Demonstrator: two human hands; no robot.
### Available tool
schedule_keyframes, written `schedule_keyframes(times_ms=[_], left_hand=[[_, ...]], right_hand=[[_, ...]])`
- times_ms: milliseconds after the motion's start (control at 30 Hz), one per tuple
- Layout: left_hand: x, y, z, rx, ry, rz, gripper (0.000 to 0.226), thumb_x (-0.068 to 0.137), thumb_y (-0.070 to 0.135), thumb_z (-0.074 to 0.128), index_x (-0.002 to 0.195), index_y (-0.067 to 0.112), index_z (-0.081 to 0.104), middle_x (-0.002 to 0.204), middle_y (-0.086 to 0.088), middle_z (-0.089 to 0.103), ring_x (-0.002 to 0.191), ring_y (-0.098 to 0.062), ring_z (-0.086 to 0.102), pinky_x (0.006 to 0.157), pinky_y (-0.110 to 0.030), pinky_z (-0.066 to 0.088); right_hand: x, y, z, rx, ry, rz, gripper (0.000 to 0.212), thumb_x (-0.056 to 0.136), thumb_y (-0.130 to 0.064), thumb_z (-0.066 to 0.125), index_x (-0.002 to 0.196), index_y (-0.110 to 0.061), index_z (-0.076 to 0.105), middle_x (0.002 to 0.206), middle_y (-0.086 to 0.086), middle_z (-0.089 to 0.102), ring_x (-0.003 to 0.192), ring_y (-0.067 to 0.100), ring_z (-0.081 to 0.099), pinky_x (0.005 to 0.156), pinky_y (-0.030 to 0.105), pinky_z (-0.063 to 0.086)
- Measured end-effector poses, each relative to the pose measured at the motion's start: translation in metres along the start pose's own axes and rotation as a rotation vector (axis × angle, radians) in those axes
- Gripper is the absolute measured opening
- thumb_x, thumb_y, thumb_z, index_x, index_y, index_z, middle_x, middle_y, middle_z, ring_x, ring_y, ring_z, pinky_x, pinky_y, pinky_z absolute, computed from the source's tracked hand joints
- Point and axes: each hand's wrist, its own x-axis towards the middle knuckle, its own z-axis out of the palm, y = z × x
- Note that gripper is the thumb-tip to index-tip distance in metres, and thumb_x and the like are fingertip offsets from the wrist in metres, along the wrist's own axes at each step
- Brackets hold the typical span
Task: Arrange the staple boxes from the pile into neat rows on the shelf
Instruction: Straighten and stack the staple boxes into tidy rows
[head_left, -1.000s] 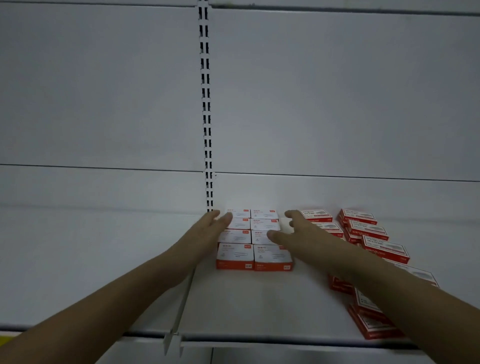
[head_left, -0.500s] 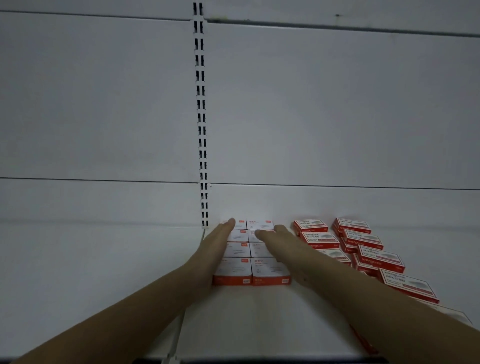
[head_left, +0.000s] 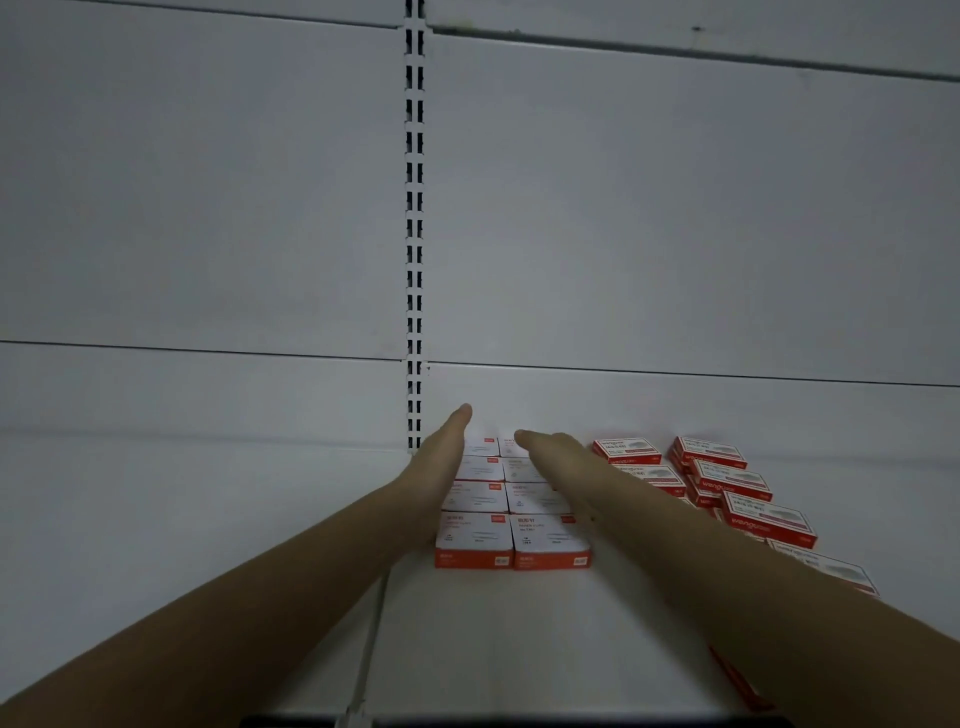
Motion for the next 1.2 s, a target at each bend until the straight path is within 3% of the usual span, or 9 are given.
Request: schedule_keyframes(times_ms=[100, 200, 367, 467, 600, 733, 833, 967, 1200], left_hand=[[0.001, -0.001, -0.003, -0.018, -0.018, 0.012, 0.053, 0.095, 0.058, 0.037, 0.109, 0.016, 0.066, 0.104, -0.013, 0.072, 0.1, -0.033, 0.068, 0.098, -0.049, 0.048], [0.002, -0.002, -0.002, 0.01, -0.03, 0.036, 0.053, 0.096, 0.056, 0.036, 0.114, 0.015, 0.065, 0.108, -0.014, 0.071, 0.101, -0.032, 0.067, 0.098, -0.049, 0.049], [0.003, 0.001, -0.004, 0.103, -0.069, 0.059, 0.047, 0.099, 0.049, 0.036, 0.131, 0.019, 0.051, 0.116, -0.01, 0.066, 0.103, -0.027, 0.065, 0.091, -0.044, 0.052], [0.007, 0.006, -0.006, 0.315, 0.023, 0.244, 0.051, 0.098, 0.045, 0.041, 0.144, 0.023, 0.034, 0.142, -0.001, 0.045, 0.113, -0.014, 0.05, 0.088, -0.031, 0.04], [0.006, 0.024, 0.002, 0.451, 0.079, 0.489, 0.04, 0.094, 0.038, 0.053, 0.132, 0.031, 0.045, 0.14, 0.005, 0.041, 0.092, 0.001, 0.05, 0.071, -0.022, 0.039], [-0.004, 0.031, 0.044, 0.549, -0.035, 0.559, 0.022, 0.088, 0.021, 0.063, 0.11, 0.026, 0.063, 0.113, 0.002, 0.062, 0.09, -0.015, 0.065, 0.081, -0.034, 0.055], [-0.004, 0.023, 0.084, 0.669, -0.06, 0.507, 0.022, 0.085, 0.012, 0.065, 0.104, 0.023, 0.065, 0.096, 0.001, 0.067, 0.084, -0.016, 0.067, 0.073, -0.031, 0.057], [0.014, 0.024, 0.124, 0.766, 0.061, 0.378, 0.022, 0.085, 0.013, 0.064, 0.106, 0.016, 0.062, 0.095, -0.003, 0.066, 0.082, -0.015, 0.067, 0.068, -0.028, 0.056], [0.055, 0.018, 0.156, 0.787, 0.279, 0.221, 0.012, 0.081, 0.011, 0.072, 0.091, 0.007, 0.066, 0.095, -0.01, 0.069, 0.087, -0.023, 0.069, 0.082, -0.039, 0.058]], right_hand=[[0.003, 0.002, 0.0, 0.013, 0.001, 0.004, 0.029, 0.09, -0.045, 0.044, 0.076, -0.02, 0.05, 0.086, 0.001, 0.061, 0.09, 0.024, 0.061, 0.092, 0.04, 0.049], [0.0, 0.002, -0.001, -0.009, -0.013, 0.0, 0.026, 0.089, -0.044, 0.045, 0.078, -0.022, 0.049, 0.093, 0.003, 0.064, 0.097, 0.027, 0.063, 0.095, 0.044, 0.048], [-0.012, 0.001, -0.019, -0.076, -0.181, -0.069, 0.041, 0.096, -0.037, 0.045, 0.127, -0.01, 0.047, 0.118, 0.007, 0.063, 0.108, 0.027, 0.06, 0.098, 0.039, 0.045], [-0.022, 0.001, -0.054, -0.288, -0.189, -0.307, 0.059, 0.097, -0.039, 0.048, 0.147, -0.017, 0.028, 0.15, 0.002, 0.037, 0.132, 0.023, 0.04, 0.102, 0.034, 0.033], [-0.03, 0.01, -0.115, -0.284, -0.145, -0.48, 0.036, 0.096, -0.036, 0.049, 0.13, -0.028, 0.052, 0.13, -0.01, 0.055, 0.111, 0.009, 0.056, 0.088, 0.026, 0.047], [-0.01, 0.026, -0.174, -0.296, -0.055, -0.411, 0.019, 0.096, -0.024, 0.052, 0.11, -0.02, 0.063, 0.103, 0.0, 0.068, 0.088, 0.017, 0.069, 0.078, 0.033, 0.057], [0.014, 0.033, -0.217, -0.453, 0.017, -0.36, 0.015, 0.096, -0.022, 0.054, 0.101, -0.014, 0.065, 0.093, 0.007, 0.07, 0.08, 0.023, 0.07, 0.068, 0.033, 0.058], [0.038, 0.053, -0.256, -0.518, 0.035, -0.245, 0.014, 0.094, -0.019, 0.057, 0.096, -0.006, 0.063, 0.083, 0.013, 0.071, 0.068, 0.028, 0.071, 0.059, 0.033, 0.058], [0.074, 0.096, -0.243, -0.373, -0.13, -0.228, 0.016, 0.087, -0.018, 0.067, 0.094, -0.005, 0.062, 0.087, 0.014, 0.072, 0.075, 0.027, 0.072, 0.073, 0.04, 0.06]])
